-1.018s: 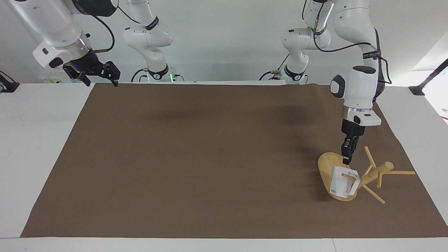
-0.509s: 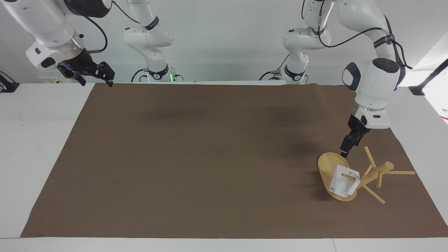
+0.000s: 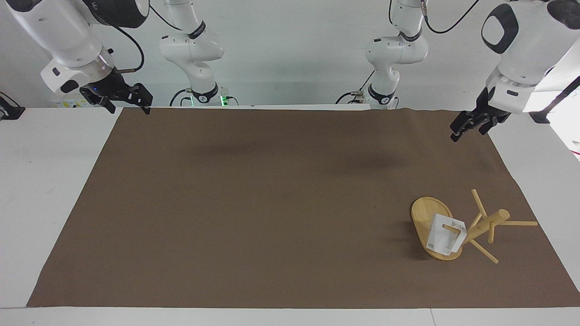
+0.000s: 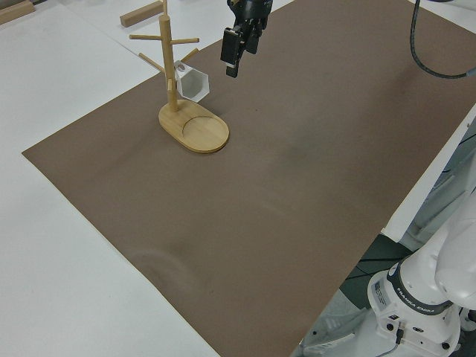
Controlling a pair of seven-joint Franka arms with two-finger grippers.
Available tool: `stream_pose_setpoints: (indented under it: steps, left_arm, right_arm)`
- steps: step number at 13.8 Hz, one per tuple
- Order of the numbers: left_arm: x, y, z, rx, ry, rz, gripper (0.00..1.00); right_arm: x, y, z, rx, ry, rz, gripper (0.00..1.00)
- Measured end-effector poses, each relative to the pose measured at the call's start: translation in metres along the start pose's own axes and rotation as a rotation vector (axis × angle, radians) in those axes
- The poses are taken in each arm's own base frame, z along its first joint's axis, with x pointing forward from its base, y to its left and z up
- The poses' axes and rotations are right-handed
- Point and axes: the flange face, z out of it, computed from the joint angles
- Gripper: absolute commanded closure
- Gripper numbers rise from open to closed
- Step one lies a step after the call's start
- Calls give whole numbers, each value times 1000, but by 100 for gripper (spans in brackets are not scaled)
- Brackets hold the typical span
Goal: Hang cup on rack
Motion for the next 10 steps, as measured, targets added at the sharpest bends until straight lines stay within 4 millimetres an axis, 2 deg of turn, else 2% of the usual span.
stream_pose_setpoints:
  steps: [3,10]
  left_arm:
    - [-1,1,-16,0,-2,101,0]
    - [1,1,-21,0,-1,155,0]
  right_arm:
    - [0,1,0,0,0,1,0]
    - [0,1,0,0,0,1,0]
